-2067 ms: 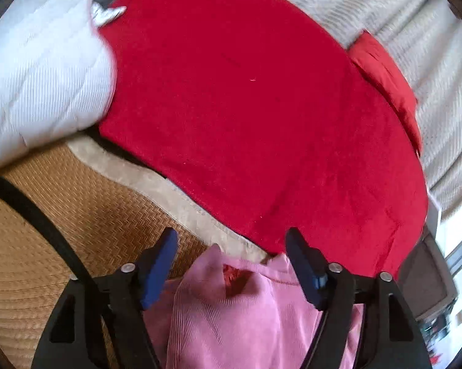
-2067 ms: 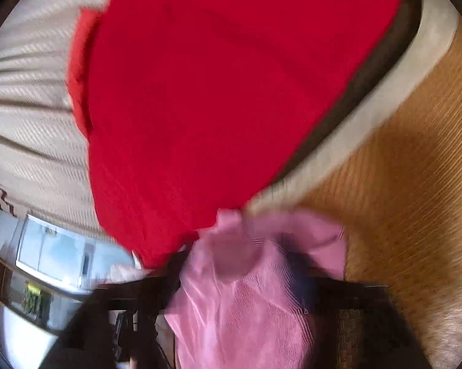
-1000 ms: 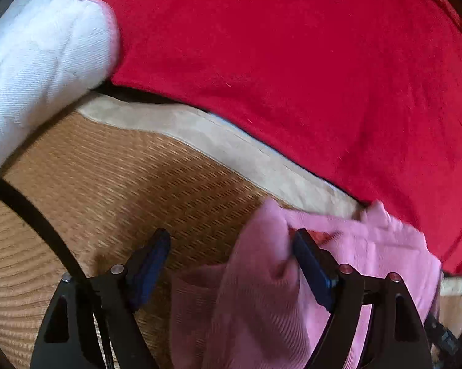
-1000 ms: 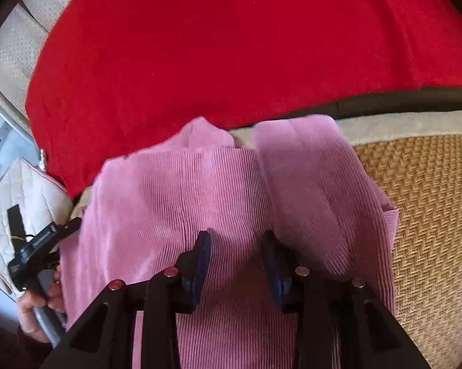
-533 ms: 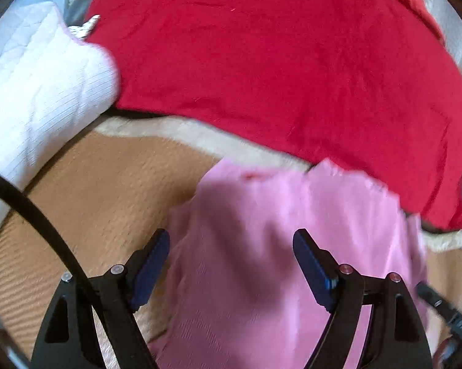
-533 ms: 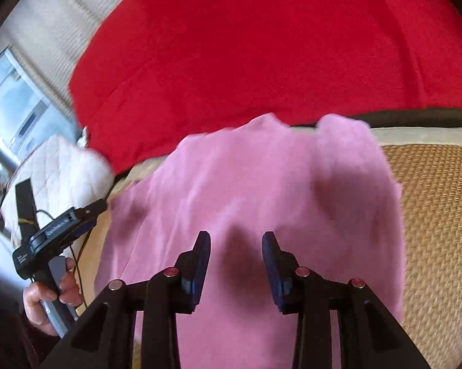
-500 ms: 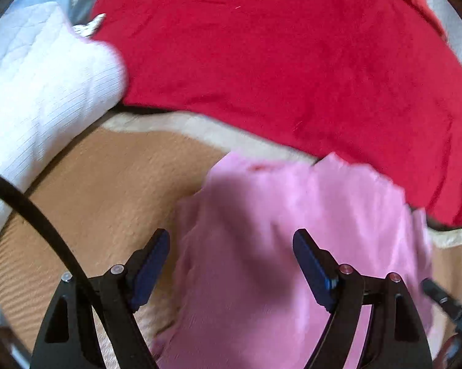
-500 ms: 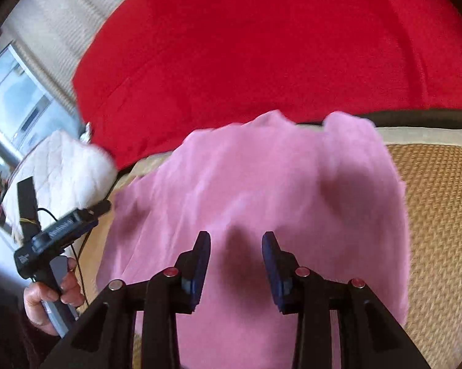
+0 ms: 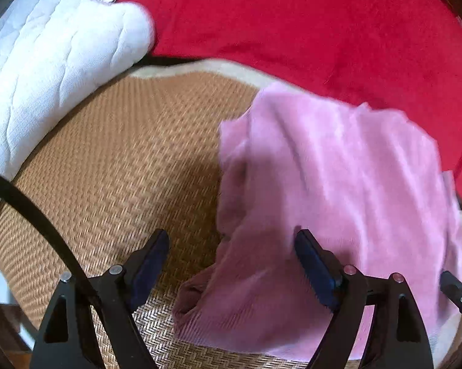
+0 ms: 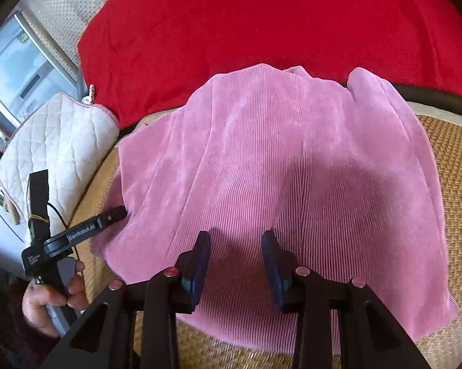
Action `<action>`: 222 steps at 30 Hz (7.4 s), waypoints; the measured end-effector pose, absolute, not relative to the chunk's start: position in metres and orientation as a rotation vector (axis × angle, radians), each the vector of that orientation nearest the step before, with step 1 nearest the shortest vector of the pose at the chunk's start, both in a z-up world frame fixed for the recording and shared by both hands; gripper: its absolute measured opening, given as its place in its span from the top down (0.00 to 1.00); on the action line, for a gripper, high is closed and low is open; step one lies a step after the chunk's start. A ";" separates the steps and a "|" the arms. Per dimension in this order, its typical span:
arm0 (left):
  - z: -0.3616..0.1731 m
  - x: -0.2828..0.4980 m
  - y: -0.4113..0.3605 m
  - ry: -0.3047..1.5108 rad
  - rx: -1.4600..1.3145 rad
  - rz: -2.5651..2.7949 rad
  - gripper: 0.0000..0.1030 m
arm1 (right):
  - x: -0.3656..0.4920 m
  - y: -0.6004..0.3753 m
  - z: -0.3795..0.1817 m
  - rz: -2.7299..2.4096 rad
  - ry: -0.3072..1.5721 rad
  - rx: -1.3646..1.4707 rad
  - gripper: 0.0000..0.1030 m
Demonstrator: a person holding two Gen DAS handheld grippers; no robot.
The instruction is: Fold large clothes
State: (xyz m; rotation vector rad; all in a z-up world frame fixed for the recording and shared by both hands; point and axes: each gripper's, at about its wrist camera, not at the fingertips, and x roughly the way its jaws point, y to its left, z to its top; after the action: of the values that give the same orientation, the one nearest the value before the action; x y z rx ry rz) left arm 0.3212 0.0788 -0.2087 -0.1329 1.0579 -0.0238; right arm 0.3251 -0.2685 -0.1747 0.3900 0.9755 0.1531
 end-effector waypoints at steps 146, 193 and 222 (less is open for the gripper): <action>-0.129 0.279 -0.170 0.472 0.183 -0.847 0.82 | 0.378 -0.346 -0.146 0.408 0.816 0.619 0.85; -0.182 0.297 -0.184 0.797 0.315 -0.885 0.30 | 0.287 -0.373 -0.216 0.110 1.013 0.426 0.83; -0.188 0.330 -0.177 0.871 0.246 -0.903 0.24 | 0.480 -0.451 -0.208 0.157 1.071 0.677 0.80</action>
State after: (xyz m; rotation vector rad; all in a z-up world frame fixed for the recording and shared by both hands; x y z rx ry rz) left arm 0.3295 -0.1770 -0.1875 0.2455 0.8707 -0.9026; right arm 0.4795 -0.4508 -0.2084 0.6768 1.0710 0.1570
